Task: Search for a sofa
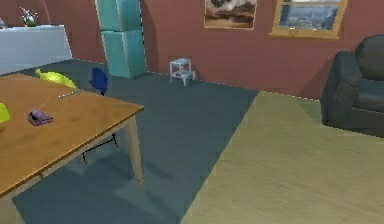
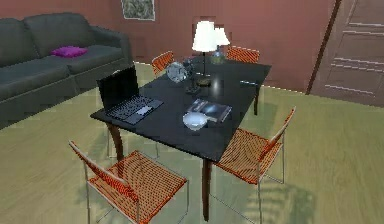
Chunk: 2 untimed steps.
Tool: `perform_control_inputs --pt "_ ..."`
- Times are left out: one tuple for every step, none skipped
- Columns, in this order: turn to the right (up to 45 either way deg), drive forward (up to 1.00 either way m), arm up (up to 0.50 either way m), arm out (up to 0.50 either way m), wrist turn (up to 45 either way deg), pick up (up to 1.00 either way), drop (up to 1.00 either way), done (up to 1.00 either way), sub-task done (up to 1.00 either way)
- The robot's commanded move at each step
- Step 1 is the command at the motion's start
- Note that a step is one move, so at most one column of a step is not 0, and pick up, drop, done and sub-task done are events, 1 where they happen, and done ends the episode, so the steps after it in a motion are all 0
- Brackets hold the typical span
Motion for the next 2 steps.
perform_control_inputs --pt "0.0 0.45 0.0 0.0 0.0 0.0 0.0 0.0 0.0" --pt "36.0 0.0 0.0 0.0 0.0 0.0 0.0 0.0 0.0"
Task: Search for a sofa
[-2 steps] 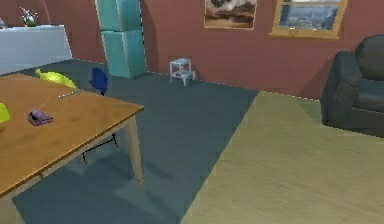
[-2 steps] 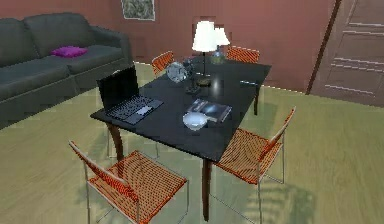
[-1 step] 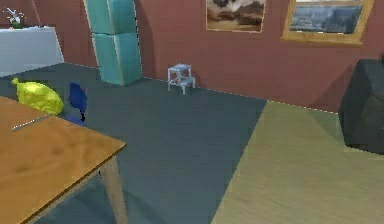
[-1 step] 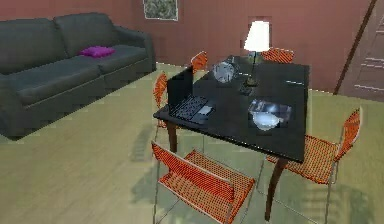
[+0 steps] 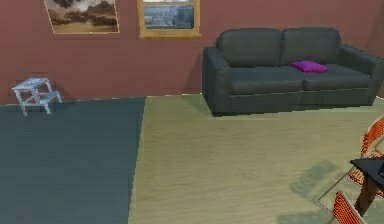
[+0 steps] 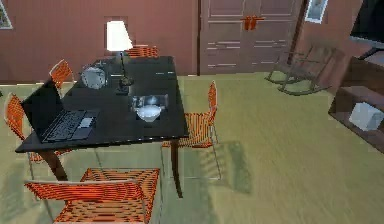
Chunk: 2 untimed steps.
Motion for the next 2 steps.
perform_control_inputs --pt "0.0 1.0 0.0 0.0 0.0 0.0 0.0 0.0 0.0" --pt "3.0 0.0 0.0 0.0 0.0 0.0 0.0 0.0 0.0"
